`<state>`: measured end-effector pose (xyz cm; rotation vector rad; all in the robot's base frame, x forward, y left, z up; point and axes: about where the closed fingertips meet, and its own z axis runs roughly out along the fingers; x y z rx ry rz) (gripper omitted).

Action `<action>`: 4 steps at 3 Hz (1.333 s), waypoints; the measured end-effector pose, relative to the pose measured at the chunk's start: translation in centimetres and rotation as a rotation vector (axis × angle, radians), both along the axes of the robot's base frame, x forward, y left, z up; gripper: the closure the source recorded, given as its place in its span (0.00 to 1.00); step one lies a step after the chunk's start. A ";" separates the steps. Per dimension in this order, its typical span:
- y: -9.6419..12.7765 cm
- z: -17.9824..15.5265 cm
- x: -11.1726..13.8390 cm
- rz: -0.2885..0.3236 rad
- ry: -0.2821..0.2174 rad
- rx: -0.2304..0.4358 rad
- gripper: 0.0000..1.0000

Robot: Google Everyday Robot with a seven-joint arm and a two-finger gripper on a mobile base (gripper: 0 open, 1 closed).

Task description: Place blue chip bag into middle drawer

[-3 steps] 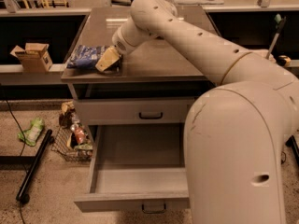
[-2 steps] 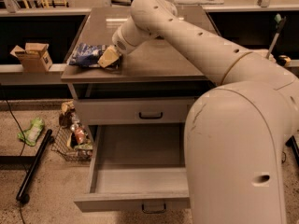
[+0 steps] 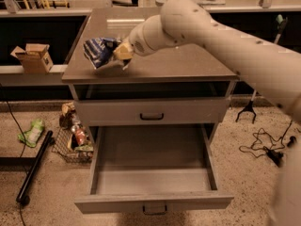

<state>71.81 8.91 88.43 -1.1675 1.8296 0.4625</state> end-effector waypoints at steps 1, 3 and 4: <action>-7.1 3.0 -7.3 -0.120 -0.039 0.044 1.00; -13.7 0.5 -12.2 -0.231 0.041 0.034 1.00; -13.8 0.5 -12.4 -0.232 0.035 0.024 1.00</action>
Offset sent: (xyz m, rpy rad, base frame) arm -0.1751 -0.1988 -0.0213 0.0312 0.1332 -0.3337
